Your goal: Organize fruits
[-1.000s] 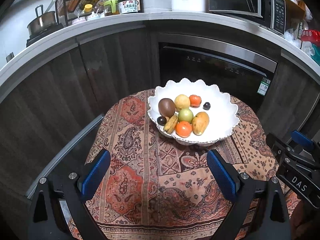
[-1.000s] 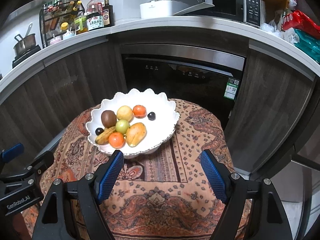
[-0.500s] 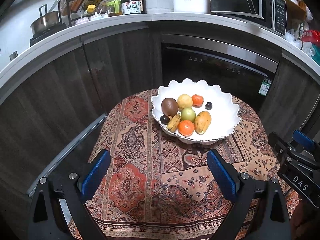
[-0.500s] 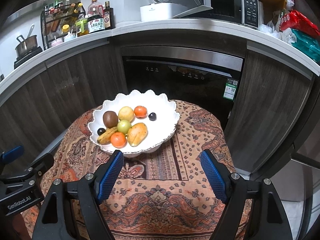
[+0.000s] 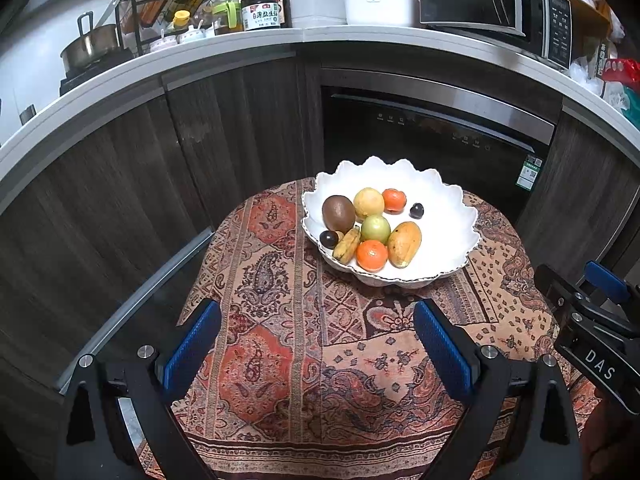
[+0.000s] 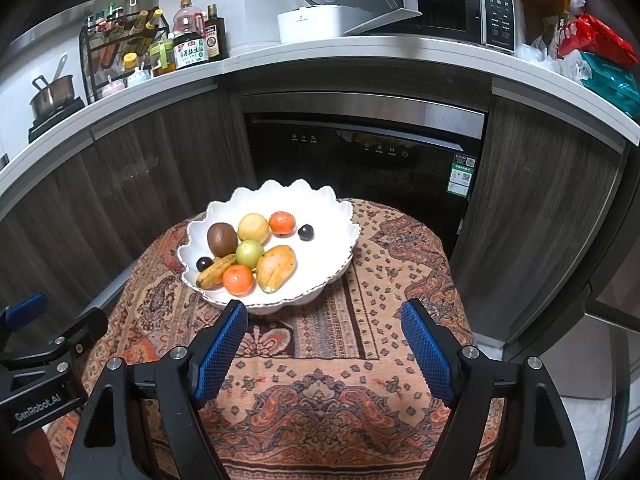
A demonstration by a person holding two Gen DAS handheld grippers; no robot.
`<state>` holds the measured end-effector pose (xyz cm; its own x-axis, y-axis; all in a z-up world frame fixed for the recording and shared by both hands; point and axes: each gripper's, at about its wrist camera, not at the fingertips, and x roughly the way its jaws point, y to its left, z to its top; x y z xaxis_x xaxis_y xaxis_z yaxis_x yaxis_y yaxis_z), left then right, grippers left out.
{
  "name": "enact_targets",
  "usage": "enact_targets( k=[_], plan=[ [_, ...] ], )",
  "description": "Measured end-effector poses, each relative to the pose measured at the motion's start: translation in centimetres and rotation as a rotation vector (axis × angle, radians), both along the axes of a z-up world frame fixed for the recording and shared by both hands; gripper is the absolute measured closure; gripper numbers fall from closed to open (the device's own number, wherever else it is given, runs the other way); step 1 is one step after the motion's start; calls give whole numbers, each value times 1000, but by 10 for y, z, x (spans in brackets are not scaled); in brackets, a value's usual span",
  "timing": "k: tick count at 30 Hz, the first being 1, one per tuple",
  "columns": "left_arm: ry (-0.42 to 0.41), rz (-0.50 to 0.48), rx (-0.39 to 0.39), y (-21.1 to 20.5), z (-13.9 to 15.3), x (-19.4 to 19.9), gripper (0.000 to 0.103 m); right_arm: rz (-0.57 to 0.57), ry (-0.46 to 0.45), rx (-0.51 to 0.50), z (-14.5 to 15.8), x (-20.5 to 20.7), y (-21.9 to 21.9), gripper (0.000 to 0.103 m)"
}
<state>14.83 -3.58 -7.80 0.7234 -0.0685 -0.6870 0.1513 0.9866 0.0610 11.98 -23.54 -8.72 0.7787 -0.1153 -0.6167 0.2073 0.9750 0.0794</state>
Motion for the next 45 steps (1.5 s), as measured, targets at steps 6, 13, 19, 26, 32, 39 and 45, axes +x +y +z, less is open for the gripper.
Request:
enact_targets(
  k=[6, 13, 19, 26, 32, 39, 45],
  plan=[
    [-1, -2, 3, -1, 1, -1, 5, -4, 0, 4, 0, 0, -1, 23],
    [-2, -2, 3, -2, 1, -1, 5, -4, -3, 6, 1, 0, 0, 23],
    [-5, -6, 7, -2, 1, -2, 5, -5, -6, 8, 1, 0, 0, 23],
    [-11, -4, 7, -1, 2, -3, 5, -6, -6, 9, 1, 0, 0, 23],
    [-18, -5, 11, -1, 4, -4, 5, -10, -10, 9, 2, -2, 0, 23],
    [-23, 2, 28, -3, 4, -5, 5, -10, -9, 10, 2, -2, 0, 23],
    [-33, 8, 44, -3, 5, -7, 5, -13, -11, 11, 2, -3, -1, 23]
  ],
)
